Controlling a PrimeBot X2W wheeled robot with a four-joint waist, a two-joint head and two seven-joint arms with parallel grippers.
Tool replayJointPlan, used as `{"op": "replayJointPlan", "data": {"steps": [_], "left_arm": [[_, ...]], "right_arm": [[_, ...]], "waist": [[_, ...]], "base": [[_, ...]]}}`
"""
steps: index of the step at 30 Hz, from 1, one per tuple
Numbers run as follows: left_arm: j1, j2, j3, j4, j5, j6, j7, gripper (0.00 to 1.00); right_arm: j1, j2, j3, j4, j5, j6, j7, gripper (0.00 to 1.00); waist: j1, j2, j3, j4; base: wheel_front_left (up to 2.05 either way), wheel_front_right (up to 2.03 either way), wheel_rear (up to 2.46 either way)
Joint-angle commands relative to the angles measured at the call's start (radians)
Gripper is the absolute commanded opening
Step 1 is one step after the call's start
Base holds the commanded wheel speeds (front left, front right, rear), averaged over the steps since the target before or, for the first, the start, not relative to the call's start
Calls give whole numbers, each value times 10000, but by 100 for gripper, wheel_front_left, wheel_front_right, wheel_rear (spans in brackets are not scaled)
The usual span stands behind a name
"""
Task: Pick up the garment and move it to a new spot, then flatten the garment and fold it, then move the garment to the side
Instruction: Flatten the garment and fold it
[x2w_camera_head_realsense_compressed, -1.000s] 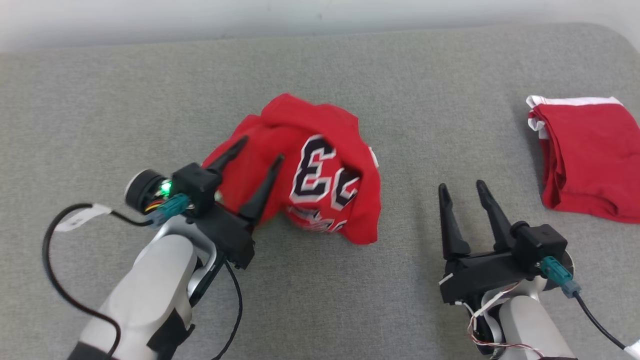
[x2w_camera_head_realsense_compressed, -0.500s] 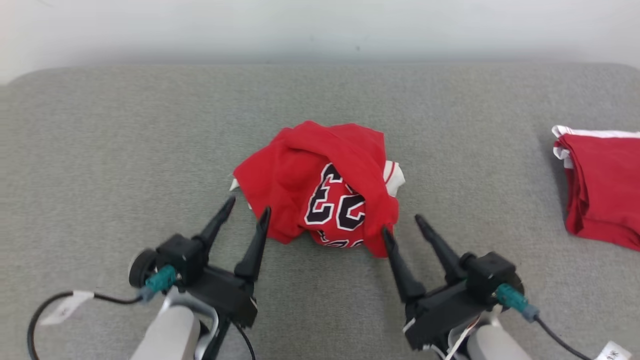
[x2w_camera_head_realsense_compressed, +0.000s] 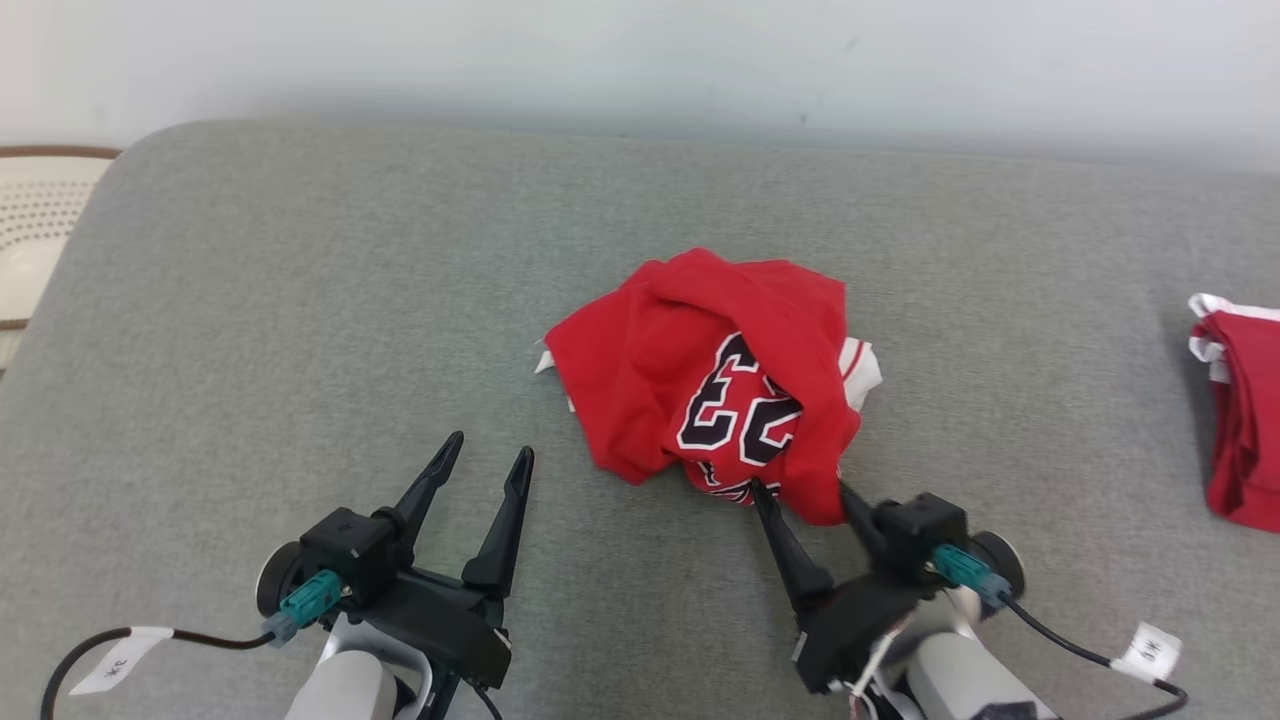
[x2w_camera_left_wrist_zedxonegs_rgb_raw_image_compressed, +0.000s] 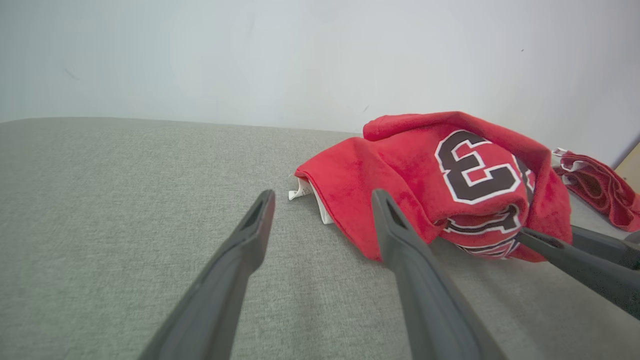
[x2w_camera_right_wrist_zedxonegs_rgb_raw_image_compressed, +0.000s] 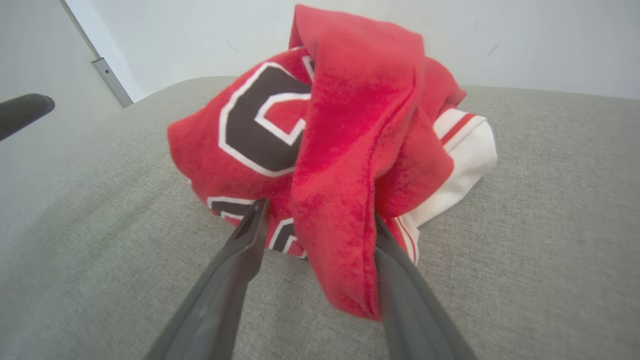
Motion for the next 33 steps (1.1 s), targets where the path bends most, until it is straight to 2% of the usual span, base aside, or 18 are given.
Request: {"op": "replayJointPlan", "data": {"steps": [1, 3, 11, 15, 18, 22, 26, 27, 28, 33], "left_arm": [[150, -10, 39, -35, -29, -33, -40, 100], [204, -13, 60, -56, -136, -46, -40, 100], [305, -14, -8, -355, -227, -49, -40, 100], [322, -15, -221, -350, -328, -50, -40, 100], [301, -13, -364, -353, -451, 0, -41, 100], [327, -15, -479, -335, -553, 34, -40, 100], [437, -14, -476, -262, -643, 91, -40, 100], [454, -14, -468, -257, -649, 84, -40, 100], [468, -15, -469, -250, -638, 90, -40, 100], [367, -12, -565, -304, -651, 84, -40, 100]], "right_arm": [[-181, 120, 103, 4, 64, 3, -12, 0], [-458, 249, 267, -330, 264, 3, -15, 0], [-1891, 635, 1068, -3002, 1602, 3, -12, 0], [-2633, 776, 878, -3614, 2052, 3, -10, 0], [-2876, 836, 626, -3454, 2181, 3, -10, 0], [-2877, 835, 311, -2802, 1769, 3, -11, 0], [-2335, 487, -152, -1053, 1044, 3, -8, 0], [-2313, 424, -288, -555, 925, 3, -10, 37], [-2281, 381, -356, -53, 845, 3, -11, 100], [-1899, 42, -823, 657, 552, 3, -11, 100]], "waist": [[1, 0, 65, 199], [1, 0, 94, 296], [1, 0, 81, 461], [1, 0, -6, 596], [1, 0, -67, 714], [1, 0, -90, 798], [1, 0, -87, 779], [1, 0, -79, 752], [1, 0, -69, 709], [1, 0, 1, 406]], "base": [[0, 0, 0], [0, 0, 0], [0, 0, 0], [0, 0, 0], [0, 0, 0], [0, 0, 0], [0, 0, 0], [0, 0, 0], [0, 0, 0], [0, 0, 0]]}}
